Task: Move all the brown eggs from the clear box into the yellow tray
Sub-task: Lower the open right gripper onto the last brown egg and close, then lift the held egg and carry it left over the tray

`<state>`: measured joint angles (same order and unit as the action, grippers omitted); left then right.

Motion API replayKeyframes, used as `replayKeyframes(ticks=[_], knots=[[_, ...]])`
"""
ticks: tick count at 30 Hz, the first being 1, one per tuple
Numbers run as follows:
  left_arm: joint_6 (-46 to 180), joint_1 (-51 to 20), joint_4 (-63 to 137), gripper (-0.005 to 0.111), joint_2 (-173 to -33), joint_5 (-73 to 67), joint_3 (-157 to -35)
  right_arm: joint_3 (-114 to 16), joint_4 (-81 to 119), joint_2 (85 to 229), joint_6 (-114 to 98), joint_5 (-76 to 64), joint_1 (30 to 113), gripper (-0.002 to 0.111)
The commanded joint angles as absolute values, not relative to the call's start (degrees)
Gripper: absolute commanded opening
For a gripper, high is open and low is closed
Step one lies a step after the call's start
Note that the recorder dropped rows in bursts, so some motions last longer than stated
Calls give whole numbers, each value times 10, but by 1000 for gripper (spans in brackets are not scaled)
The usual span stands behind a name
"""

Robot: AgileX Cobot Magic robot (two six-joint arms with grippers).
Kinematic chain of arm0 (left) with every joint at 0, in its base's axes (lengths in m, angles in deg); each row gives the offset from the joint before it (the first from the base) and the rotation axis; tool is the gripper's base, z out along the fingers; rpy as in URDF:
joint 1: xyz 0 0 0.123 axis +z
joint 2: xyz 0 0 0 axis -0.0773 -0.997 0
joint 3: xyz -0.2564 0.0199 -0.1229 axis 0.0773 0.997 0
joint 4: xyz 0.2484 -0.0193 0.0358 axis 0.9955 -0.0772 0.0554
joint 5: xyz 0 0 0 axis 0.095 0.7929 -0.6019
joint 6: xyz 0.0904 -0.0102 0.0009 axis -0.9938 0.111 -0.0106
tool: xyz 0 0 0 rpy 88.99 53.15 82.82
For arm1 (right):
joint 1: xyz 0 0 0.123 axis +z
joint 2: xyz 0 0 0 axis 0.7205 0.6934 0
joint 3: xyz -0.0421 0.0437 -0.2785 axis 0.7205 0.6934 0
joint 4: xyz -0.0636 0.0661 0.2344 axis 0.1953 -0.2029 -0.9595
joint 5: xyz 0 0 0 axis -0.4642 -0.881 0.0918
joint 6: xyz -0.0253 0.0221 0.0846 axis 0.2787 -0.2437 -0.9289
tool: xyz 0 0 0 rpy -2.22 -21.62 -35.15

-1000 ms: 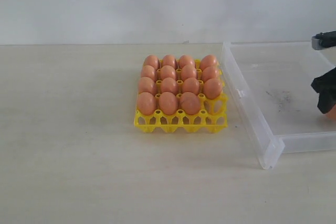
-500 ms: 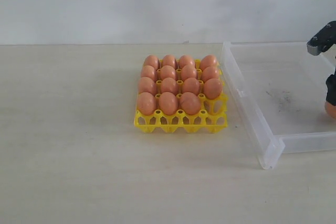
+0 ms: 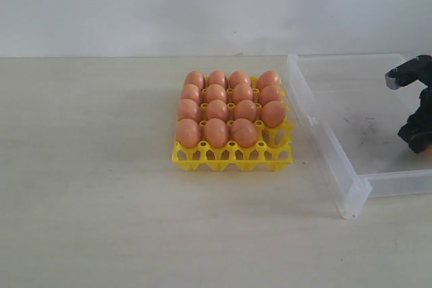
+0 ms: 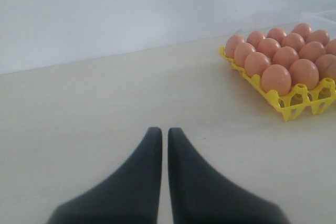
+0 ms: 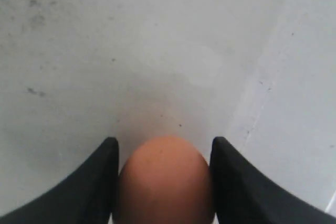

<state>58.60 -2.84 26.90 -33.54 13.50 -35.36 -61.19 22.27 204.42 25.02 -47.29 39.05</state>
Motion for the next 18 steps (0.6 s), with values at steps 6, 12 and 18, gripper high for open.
replayKeyframes(ticks=[6, 12, 18], knots=[[583, -27, 270, 4, -333, 131, -351, -610, -4, 2044, 207, -331, 387, 1], [583, -27, 270, 4, -333, 131, -351, -518, -235, 2018, 304, -126, 388, 1], [583, -27, 270, 4, -333, 131, -351, -389, -220, 1976, 258, 144, 431, 0]])
